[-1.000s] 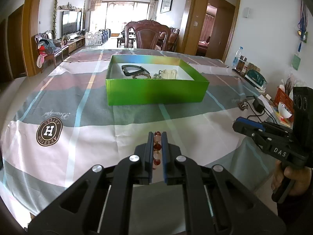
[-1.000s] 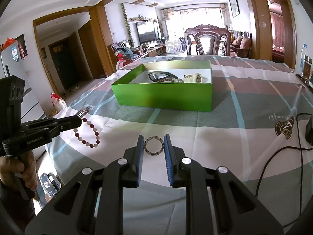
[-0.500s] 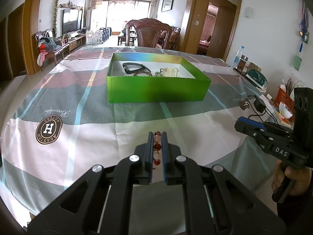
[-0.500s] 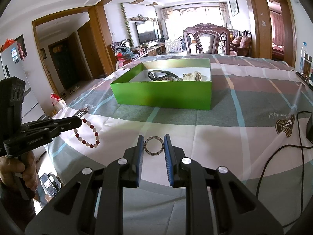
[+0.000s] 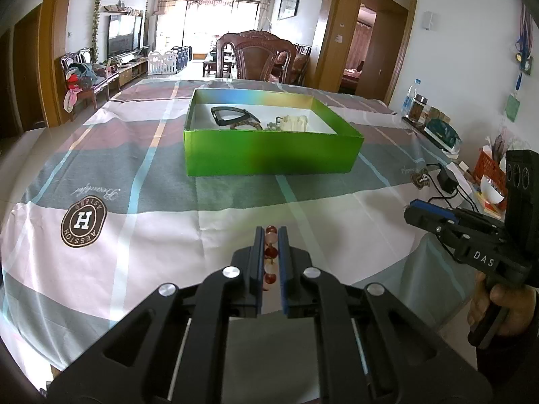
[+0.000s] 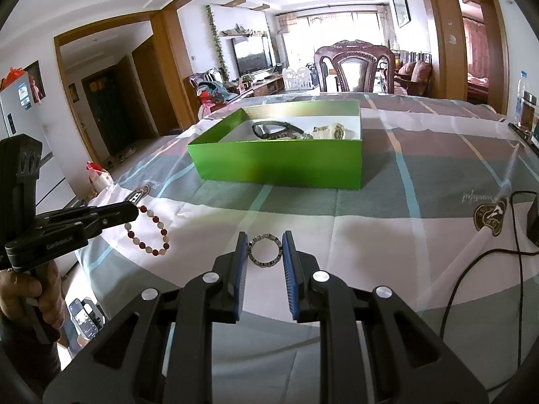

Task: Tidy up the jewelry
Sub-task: 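Lift the silver ring with the right tool while the left lifts the red bead bracelet, then carry the silver ring and red bead bracelet over the green box with both tools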

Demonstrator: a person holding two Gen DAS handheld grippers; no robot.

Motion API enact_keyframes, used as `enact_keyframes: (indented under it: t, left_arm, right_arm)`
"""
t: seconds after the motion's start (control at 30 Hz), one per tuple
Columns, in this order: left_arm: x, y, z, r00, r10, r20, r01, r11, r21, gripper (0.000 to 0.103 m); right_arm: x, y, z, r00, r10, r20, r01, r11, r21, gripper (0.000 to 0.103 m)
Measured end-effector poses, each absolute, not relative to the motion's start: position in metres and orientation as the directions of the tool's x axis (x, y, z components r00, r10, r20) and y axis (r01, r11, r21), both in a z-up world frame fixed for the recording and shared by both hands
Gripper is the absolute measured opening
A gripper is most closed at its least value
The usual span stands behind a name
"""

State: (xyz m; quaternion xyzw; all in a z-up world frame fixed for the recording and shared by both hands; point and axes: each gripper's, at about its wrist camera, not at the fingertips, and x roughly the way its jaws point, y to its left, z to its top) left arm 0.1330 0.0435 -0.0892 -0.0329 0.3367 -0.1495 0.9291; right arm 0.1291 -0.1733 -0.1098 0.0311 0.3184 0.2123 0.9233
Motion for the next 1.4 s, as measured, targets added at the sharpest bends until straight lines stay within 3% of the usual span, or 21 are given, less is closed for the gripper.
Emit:
enact_keyframes:
  t: [0.63,1.4]
  left_arm:
    - [0.146,0.044,-0.002,0.836,-0.277,-0.474,0.277,0.958,-0.072,0.008]
    - [0.195,0.044,0.085,0.857,-0.305,-0.415,0.317,0.947,-0.042,0.008]
  right_arm:
    - [0.134,-0.178,-0.03,0.816,0.39,-0.427,-0.388,0.917,0.096,0.02]
    - [0.169,-0.171,0.06,0.848,0.427,-0.315,-0.438,0.898,0.041,0.02]
